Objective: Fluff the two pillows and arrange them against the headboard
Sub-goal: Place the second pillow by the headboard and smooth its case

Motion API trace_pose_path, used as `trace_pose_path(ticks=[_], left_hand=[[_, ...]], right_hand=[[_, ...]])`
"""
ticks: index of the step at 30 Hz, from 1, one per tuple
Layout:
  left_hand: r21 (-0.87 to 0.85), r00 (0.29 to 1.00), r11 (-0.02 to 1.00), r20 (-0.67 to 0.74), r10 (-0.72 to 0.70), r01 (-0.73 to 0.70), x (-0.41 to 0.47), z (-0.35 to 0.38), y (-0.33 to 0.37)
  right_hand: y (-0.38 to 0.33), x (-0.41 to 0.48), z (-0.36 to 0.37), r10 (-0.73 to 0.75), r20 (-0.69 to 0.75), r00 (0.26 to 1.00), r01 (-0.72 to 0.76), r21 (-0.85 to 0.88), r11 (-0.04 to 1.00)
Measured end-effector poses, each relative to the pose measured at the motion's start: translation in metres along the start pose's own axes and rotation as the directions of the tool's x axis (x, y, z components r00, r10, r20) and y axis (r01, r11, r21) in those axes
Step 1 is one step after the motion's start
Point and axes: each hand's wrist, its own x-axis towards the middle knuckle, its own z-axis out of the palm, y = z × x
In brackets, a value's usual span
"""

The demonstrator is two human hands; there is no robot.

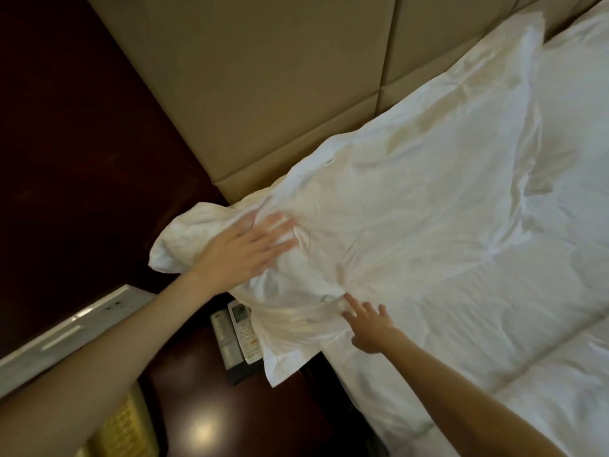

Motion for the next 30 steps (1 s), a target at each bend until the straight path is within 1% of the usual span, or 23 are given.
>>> trace_pose_path(ticks=[1, 2, 4, 7, 9, 11, 13, 15, 17, 18, 20, 21, 23, 24, 26, 28, 30], left_hand=[[-0.03, 0.996, 0.995, 0.007, -0.091, 0.092, -0.004, 0.001, -0.007], [-0.064, 0.984, 0.982, 0.028, -0.178, 0.179, -0.007, 0.0, -0.01], [-0.109, 0.956, 0.95, 0.065, -0.287, 0.292, -0.006, -0.004, -0.007], [-0.119, 0.94, 0.933, 0.067, -0.334, 0.34, 0.0, -0.01, 0.013], [-0.124, 0.946, 0.938, 0.032, -0.322, 0.323, 0.003, -0.01, 0.027], [-0.131, 0.962, 0.954, 0.004, -0.272, 0.27, 0.005, -0.008, 0.038], [-0.129, 0.984, 0.976, -0.002, -0.176, 0.175, 0.008, -0.002, 0.051], [-0.128, 0.998, 0.989, 0.017, -0.065, 0.067, 0.014, 0.004, 0.065], [-0.155, 0.997, 0.988, 0.074, 0.025, -0.013, 0.024, 0.006, 0.082], [-0.155, 0.991, 0.987, 0.121, 0.05, -0.031, 0.028, 0.007, 0.091], [-0.129, 0.971, 0.987, 0.206, 0.119, -0.093, 0.037, 0.014, 0.114], [-0.115, 0.95, 0.981, 0.253, 0.183, -0.158, 0.039, 0.018, 0.126], [-0.116, 0.875, 0.955, 0.381, 0.297, -0.273, 0.036, 0.026, 0.144], [-0.142, 0.84, 0.942, 0.427, 0.335, -0.304, 0.033, 0.029, 0.148], [-0.218, 0.795, 0.929, 0.481, 0.37, -0.3, 0.023, 0.032, 0.149], [-0.257, 0.746, 0.92, 0.539, 0.391, -0.297, 0.014, 0.032, 0.149], [-0.281, 0.682, 0.906, 0.596, 0.424, -0.318, 0.016, 0.028, 0.155]], right_hand=[[0.003, -0.001, -0.001, 0.008, 0.023, 1.0, -0.008, -0.01, 1.0], [0.006, -0.001, -0.004, 0.015, 0.015, 1.0, -0.015, -0.018, 1.0], [0.006, 0.001, -0.013, 0.022, -0.078, 0.997, -0.022, -0.001, 1.0], [-0.002, 0.005, -0.019, 0.012, -0.224, 0.975, 0.008, 0.091, 0.996], [-0.006, 0.006, -0.014, -0.037, -0.232, 0.972, 0.058, 0.082, 0.995], [-0.006, 0.008, -0.009, -0.052, -0.199, 0.979, 0.066, 0.062, 0.996], [0.002, 0.011, -0.006, -0.035, -0.151, 0.988, 0.04, 0.031, 0.999], [0.013, 0.014, -0.004, -0.022, -0.101, 0.995, 0.017, -0.045, 0.999], [0.026, 0.014, -0.002, 0.009, -0.065, 0.998, -0.015, -0.086, 0.996], [0.032, 0.013, -0.001, 0.027, -0.056, 0.998, -0.032, -0.093, 0.995], [0.046, 0.008, 0.004, 0.073, -0.018, 0.997, -0.074, -0.099, 0.992], [0.054, 0.005, 0.007, 0.109, 0.008, 0.994, -0.107, -0.097, 0.99], [0.071, -0.001, 0.012, 0.194, 0.06, 0.979, -0.188, -0.099, 0.977], [0.081, -0.005, 0.015, 0.229, 0.09, 0.969, -0.22, -0.102, 0.97], [0.101, -0.011, 0.018, 0.265, 0.118, 0.957, -0.257, -0.078, 0.963], [0.116, -0.014, 0.016, 0.289, 0.082, 0.954, -0.289, -0.003, 0.957], [0.128, -0.012, 0.009, 0.325, -0.03, 0.945, -0.32, 0.1, 0.942]])
